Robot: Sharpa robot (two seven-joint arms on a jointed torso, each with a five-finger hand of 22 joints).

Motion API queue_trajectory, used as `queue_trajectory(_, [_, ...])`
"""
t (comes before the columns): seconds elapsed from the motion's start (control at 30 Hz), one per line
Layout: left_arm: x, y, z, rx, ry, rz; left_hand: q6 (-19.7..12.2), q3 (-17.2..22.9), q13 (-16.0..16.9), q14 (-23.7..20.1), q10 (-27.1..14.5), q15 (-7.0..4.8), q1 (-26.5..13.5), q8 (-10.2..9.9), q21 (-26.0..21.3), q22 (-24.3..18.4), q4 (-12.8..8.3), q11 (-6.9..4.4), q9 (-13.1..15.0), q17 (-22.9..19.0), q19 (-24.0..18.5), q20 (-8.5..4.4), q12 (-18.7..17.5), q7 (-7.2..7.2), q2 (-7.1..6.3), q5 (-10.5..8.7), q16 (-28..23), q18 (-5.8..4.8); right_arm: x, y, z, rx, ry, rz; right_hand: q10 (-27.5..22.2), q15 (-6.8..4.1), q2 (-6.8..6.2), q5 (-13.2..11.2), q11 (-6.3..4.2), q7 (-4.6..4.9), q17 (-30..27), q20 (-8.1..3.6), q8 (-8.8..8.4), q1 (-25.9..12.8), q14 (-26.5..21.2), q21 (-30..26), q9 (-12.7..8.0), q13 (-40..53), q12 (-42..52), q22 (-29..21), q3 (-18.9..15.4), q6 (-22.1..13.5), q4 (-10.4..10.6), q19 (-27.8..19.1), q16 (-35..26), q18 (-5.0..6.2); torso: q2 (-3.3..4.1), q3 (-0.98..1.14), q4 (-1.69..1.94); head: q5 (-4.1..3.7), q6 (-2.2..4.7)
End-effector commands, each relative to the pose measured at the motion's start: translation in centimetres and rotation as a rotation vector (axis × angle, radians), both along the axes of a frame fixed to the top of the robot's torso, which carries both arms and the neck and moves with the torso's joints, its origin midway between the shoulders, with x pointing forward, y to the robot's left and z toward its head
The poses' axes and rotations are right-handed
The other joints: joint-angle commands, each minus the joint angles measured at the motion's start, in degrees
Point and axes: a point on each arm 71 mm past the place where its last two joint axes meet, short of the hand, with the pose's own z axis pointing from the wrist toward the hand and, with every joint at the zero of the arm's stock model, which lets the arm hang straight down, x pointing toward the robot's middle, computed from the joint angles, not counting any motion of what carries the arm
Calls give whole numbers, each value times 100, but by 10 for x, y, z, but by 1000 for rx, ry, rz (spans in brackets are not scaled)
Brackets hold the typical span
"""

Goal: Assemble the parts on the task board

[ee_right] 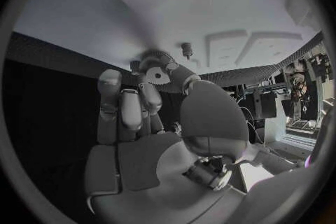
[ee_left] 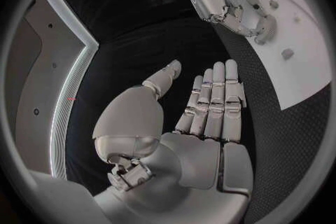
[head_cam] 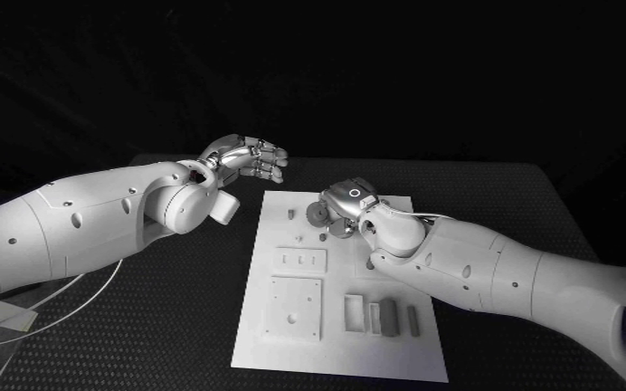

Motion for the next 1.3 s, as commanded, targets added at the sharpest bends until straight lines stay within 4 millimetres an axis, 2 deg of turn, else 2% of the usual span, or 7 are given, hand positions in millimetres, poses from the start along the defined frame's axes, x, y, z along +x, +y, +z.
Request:
queue_trajectory(0.03, [0, -2, 2, -4, -10, -11, -4, -8, 8, 21, 19, -1, -5, -25, -24, 6, -15, 16, -4, 6, 12, -22, -20, 143, -43, -37, -35, 94, -4, 4, -4, -20, -9, 11, 5, -35, -53, 36, -28, 61, 8, -43, 4, 31, 23, -29, 4, 7, 42, 91, 44, 106, 0, 16, 9, 396, -1, 0, 4, -6, -1])
queue_trajectory(0.33, [0, -2, 2, -5, -9, -13, -4, -9, 9, 23, 21, -1, -9, -26, -25, 7, -12, 17, -4, 9, 14, -21, -22, 144, -44, -37, -38, 93, -4, 6, -4, -14, 2, 15, 18, -37, -71, 34, -29, 61, -3, -39, 5, 20, 20, -31, 11, 10, 55, 89, 38, 107, 20, 24, 9, 396, 1, -4, 1, -9, -2])
queue_trajectory(0.57, [0, -1, 1, -4, -8, -11, -4, -10, 9, 24, 21, 0, -11, -27, -26, 8, -9, 18, -4, 11, 15, -20, -23, 144, -43, -37, -40, 93, -6, 6, -2, 18, -6, 17, 10, -34, -136, 36, -23, 69, -19, -34, -11, -20, 14, -47, 20, 1, 59, 82, 56, 78, 134, 33, 2, 396, -1, -5, 10, -7, -7])
queue_trajectory(0.63, [0, -1, 1, -4, -8, -11, -4, -10, 9, 24, 21, 0, -11, -27, -26, 9, -9, 18, -3, 11, 15, -20, -23, 144, -43, -37, -40, 93, -6, 6, -1, 27, -6, 18, -3, -12, -170, 36, 4, 99, -7, -39, -90, -25, 21, -53, -13, -28, 41, 81, 71, -54, 187, 40, 6, 396, 1, -5, 10, -3, -9])
queue_trajectory(0.93, [0, -1, 2, -4, -8, -11, -5, -9, 10, 25, 20, 0, -11, -29, -27, 10, -8, 18, -3, 13, 16, -21, -25, 145, -43, -37, -43, 93, -7, 6, -1, 46, 2, 15, -18, 26, -321, 35, 43, 139, -8, -54, -152, -75, 20, -65, -42, -62, 42, 84, 105, -140, 410, 58, 12, 396, 1, -5, 6, 2, -13])
queue_trajectory(1.3, [0, -1, 1, -4, -8, -11, -6, -9, 10, 26, 20, 0, -10, -31, -29, 11, -8, 18, -3, 16, 16, -21, -27, 145, -44, -37, -46, 93, -6, 5, -1, 56, 8, 4, -35, 38, -373, 35, 56, 154, -16, -64, -171, -82, 14, -73, -49, -81, 41, 86, 120, -167, 515, 61, 13, 396, 1, -3, 4, 10, -22])
